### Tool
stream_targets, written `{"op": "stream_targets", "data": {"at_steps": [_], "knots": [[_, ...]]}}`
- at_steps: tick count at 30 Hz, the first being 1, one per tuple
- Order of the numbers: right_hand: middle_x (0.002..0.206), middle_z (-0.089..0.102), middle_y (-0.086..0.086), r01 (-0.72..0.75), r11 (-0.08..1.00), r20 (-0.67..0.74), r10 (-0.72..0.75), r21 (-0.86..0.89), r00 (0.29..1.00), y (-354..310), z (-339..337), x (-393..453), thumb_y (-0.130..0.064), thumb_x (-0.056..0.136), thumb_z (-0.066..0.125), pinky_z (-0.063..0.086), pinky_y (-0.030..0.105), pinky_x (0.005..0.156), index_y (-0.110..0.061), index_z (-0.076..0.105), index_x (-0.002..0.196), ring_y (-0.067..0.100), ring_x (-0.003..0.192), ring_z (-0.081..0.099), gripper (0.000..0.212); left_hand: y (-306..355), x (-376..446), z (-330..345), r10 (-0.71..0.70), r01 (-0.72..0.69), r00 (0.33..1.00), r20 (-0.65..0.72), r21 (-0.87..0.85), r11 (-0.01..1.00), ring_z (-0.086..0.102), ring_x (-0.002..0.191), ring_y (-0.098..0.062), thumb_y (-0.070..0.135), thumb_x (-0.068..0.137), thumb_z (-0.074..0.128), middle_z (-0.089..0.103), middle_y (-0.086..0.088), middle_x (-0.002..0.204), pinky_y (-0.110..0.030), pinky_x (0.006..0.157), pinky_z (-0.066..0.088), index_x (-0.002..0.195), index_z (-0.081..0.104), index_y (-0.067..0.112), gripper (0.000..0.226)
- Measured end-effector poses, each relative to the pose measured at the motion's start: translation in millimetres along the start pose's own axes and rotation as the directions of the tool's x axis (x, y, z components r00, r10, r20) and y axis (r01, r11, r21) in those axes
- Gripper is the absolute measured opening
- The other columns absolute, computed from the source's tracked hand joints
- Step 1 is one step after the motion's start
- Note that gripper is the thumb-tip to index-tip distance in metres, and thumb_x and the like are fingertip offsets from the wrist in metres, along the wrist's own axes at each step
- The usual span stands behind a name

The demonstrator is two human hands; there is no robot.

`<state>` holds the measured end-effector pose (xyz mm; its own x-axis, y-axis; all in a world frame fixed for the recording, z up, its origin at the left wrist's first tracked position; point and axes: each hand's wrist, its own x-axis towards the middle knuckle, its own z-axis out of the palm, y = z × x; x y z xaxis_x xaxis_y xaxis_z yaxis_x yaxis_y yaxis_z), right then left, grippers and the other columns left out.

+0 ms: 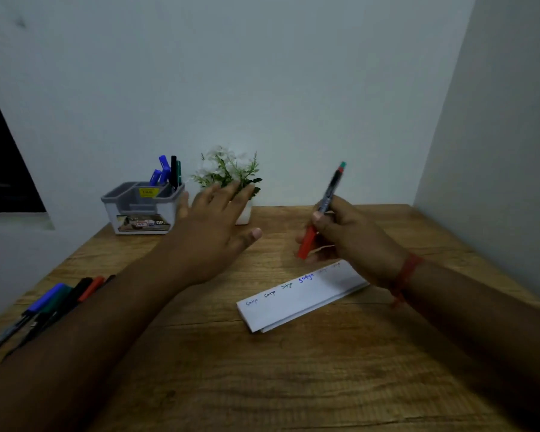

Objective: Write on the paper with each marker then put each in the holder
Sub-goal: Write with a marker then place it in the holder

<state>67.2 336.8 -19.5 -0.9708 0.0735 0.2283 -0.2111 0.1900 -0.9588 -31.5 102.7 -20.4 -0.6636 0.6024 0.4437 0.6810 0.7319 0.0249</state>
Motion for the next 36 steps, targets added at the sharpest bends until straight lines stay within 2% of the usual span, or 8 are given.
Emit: {"op": "stream_targets", "data": {"at_steps": [6, 10, 13, 17, 22, 27, 32, 36], "knots": [[0.084, 0.063, 0.012, 0.015, 0.961, 0.113, 0.017, -0.277, 0.993, -9.0, 58.0, 40.3, -0.023, 0.108, 0.05, 0.06, 0.033, 0.055, -0.006, 0.057, 0.111, 0.019, 0.064, 0.071, 0.019, -55.9, -6.4, -3.2, -0.143, 0.136, 0.989, 0.021, 0.207, 0.969, -0.013, 0.151, -0.027, 0.085, 0.072, -0.017, -0.012, 0.005, 0.165, -0.067, 0.113, -0.003, 0.151, -0.016, 0.041, 0.091], [0.083, 0.072, 0.005, 0.095, 0.867, 0.075, -0.066, -0.49, 0.995, -12.3, 92.5, 73.3, -0.021, 0.1, 0.065, 0.061, 0.04, 0.07, -0.017, 0.069, 0.106, 0.016, 0.07, 0.067, 0.009, -109.6, -20.2, -8.4, -0.25, 0.23, 0.967, 0.042, 0.267, 0.936, -0.023, 0.148, -0.026, 0.088, 0.067, -0.02, -0.022, 0.007, 0.162, -0.068, 0.112, -0.007, 0.147, -0.025, 0.044, 0.091], [0.089, 0.074, 0.004, 0.13, 0.825, -0.018, -0.167, -0.55, 0.986, -24.8, 116.5, 104.7, -0.02, 0.093, 0.072, 0.057, 0.035, 0.076, -0.014, 0.073, 0.096, 0.017, 0.079, 0.067, 0.007, -134.7, -35.4, -5.7, -0.334, 0.304, 0.941, 0.055, 0.298, 0.905, -0.032, 0.145, -0.027, 0.086, 0.07, -0.018, -0.03, 0.005, 0.16, -0.068, 0.112, -0.009, 0.145, -0.029, 0.042, 0.087], [0.091, 0.073, 0.004, 0.215, 0.779, -0.105, -0.338, -0.589, 0.935, -49.4, 152.2, 153.0, -0.015, 0.092, 0.071, 0.051, 0.019, 0.066, -0.011, 0.075, 0.093, 0.016, 0.082, 0.066, 0.005, -149.3, -43.9, -2.5, -0.406, 0.381, 0.91, 0.087, 0.209, 0.9, -0.035, 0.142, -0.028, 0.089, 0.061, -0.025, -0.037, 0.006, 0.154, -0.066, 0.112, -0.013, 0.146, -0.028, 0.042, 0.097], [0.105, 0.075, 0.013, 0.323, 0.54, 0.046, -0.464, -0.777, 0.885, -76.7, 192.4, 213.1, -0.009, 0.095, 0.065, 0.053, 0.036, 0.091, -0.004, 0.075, 0.102, 0.026, 0.101, 0.067, 0.014, -152.9, -49.8, -0.1, -0.362, 0.334, 0.926, 0.103, 0.221, 0.916, -0.038, 0.141, -0.029, 0.085, 0.066, -0.023, -0.04, 0.004, 0.15, -0.068, 0.11, -0.013, 0.139, -0.035, 0.042, 0.085], [0.11, 0.071, 0.017, 0.337, 0.198, 0.251, -0.364, -0.92, 0.897, -79.9, 225.2, 256.2, -0.004, 0.096, 0.059, 0.055, 0.04, 0.089, -0.005, 0.072, 0.106, 0.033, 0.103, 0.065, 0.016, -158.8, -49.1, 4.3, -0.359, 0.331, 0.926, 0.116, 0.205, 0.921, -0.038, 0.14, -0.028, 0.086, 0.063, -0.026, -0.04, 0.005, 0.15, -0.068, 0.108, -0.018, 0.145, -0.028, 0.04, 0.094], [0.108, 0.071, 0.017, 0.324, 0.09, 0.287, -0.286, -0.942, 0.914, -67.9, 243.0, 268.3, -0.005, 0.095, 0.062, 0.056, 0.039, 0.083, -0.008, 0.072, 0.106, 0.034, 0.098, 0.067, 0.016, -162.9, -48.3, 0.8, -0.38, 0.355, 0.915, 0.136, 0.178, 0.918, -0.039, 0.14, -0.029, 0.087, 0.057, -0.029, -0.04, 0.005, 0.149, -0.067, 0.106, -0.021, 0.149, -0.022, 0.04, 0.104], [0.106, 0.072, 0.013, 0.321, 0.014, 0.309, -0.236, -0.947, 0.921, -55.2, 250.4, 272.4, -0.01, 0.096, 0.062, 0.052, 0.044, 0.092, -0.014, 0.072, 0.106, 0.033, 0.106, 0.063, 0.015, -168.3, -49.1, -2.9, -0.416, 0.382, 0.888, 0.197, 0.189, 0.905, -0.038, 0.14, -0.03, 0.086, 0.065, -0.019, -0.034, 0.002, 0.157, -0.067, 0.106, -0.022, 0.15, -0.02, 0.04, 0.097]]}}
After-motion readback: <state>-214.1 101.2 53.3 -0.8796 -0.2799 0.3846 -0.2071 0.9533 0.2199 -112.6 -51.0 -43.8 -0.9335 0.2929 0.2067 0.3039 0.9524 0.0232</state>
